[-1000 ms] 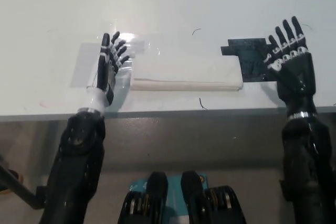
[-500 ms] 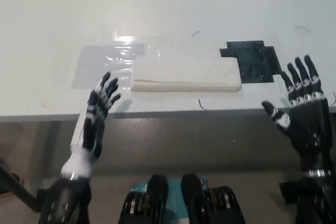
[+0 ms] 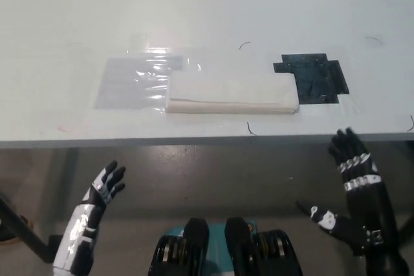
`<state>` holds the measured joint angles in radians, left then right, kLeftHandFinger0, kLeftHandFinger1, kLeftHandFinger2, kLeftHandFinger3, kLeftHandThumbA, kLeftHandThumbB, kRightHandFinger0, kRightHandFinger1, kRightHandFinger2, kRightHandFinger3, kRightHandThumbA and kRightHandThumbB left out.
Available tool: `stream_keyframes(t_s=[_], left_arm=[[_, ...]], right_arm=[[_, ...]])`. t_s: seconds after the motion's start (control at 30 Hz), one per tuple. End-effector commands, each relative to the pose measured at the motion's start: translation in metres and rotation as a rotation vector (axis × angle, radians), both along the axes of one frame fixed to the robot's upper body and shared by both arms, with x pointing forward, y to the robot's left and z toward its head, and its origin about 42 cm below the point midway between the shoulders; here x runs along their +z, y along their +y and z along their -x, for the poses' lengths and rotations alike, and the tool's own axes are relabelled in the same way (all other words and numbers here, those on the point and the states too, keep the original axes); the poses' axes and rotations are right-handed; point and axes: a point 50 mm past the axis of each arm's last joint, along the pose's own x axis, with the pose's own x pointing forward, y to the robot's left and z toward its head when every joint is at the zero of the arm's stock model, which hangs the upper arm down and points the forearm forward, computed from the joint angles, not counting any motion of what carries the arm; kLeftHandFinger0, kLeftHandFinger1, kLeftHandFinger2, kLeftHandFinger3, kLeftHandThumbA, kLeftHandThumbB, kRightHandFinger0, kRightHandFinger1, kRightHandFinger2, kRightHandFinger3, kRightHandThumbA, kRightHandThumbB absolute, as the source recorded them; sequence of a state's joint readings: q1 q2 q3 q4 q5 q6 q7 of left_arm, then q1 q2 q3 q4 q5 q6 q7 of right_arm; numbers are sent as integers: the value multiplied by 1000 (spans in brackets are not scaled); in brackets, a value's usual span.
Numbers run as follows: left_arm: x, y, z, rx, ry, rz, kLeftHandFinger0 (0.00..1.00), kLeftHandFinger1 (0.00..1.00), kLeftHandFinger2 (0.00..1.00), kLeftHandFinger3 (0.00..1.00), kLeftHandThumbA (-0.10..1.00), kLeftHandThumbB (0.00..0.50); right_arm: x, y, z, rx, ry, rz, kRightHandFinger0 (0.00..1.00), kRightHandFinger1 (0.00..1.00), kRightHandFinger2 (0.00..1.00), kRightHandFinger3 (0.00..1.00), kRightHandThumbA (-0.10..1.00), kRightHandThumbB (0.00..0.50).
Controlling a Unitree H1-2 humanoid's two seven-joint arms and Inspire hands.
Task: A stack of napkins is kept in the middle of the table close to the robot and the robot places both its hands sideways on the stack. Then it moves its hands away from each other while pressing down on the napkins to make them smooth
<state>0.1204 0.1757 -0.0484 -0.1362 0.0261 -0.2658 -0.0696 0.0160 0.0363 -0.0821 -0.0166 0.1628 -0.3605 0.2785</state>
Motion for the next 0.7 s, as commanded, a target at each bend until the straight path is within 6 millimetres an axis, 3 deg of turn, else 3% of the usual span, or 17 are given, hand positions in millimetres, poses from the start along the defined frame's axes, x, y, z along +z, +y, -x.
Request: stream_keyframes(t_s=[0.0, 0.1, 0.23, 0.33, 0.47, 0.53, 0.67], left_arm=[[0, 0, -14, -3, -53, -60, 1000, 1000, 1000, 1000, 1000, 276], [-5, 5, -21, 2, 0, -36, 1000, 1000, 1000, 1000, 1000, 247], [-9, 14, -24, 31, 73, 1, 1000, 1000, 1000, 1000, 1000, 166], [-9, 14, -26, 39, 87, -2, 1000, 1000, 1000, 1000, 1000, 126], [-7, 13, -29, 28, 99, -8, 1000, 1000, 1000, 1000, 1000, 106], [-4, 14, -31, 27, 104, -11, 1000, 1000, 1000, 1000, 1000, 63], [-3, 15, -34, 20, 120, 9, 1000, 1000, 1000, 1000, 1000, 56]], right_arm=[[-5, -3, -4, -49, -30, 66, 1000, 1000, 1000, 1000, 1000, 257], [-14, -7, -3, -55, -2, 57, 1000, 1000, 1000, 1000, 1000, 245], [-25, -8, -9, -65, 27, 92, 1000, 1000, 1000, 1000, 1000, 264], [-24, -9, -16, -68, 34, 91, 1000, 1000, 1000, 1000, 1000, 249], [-26, -9, -20, -67, 48, 91, 1000, 1000, 1000, 1000, 1000, 217], [-26, -9, -22, -63, 61, 91, 1000, 1000, 1000, 1000, 1000, 215], [-25, -10, -22, -60, 72, 80, 1000, 1000, 1000, 1000, 1000, 186]])
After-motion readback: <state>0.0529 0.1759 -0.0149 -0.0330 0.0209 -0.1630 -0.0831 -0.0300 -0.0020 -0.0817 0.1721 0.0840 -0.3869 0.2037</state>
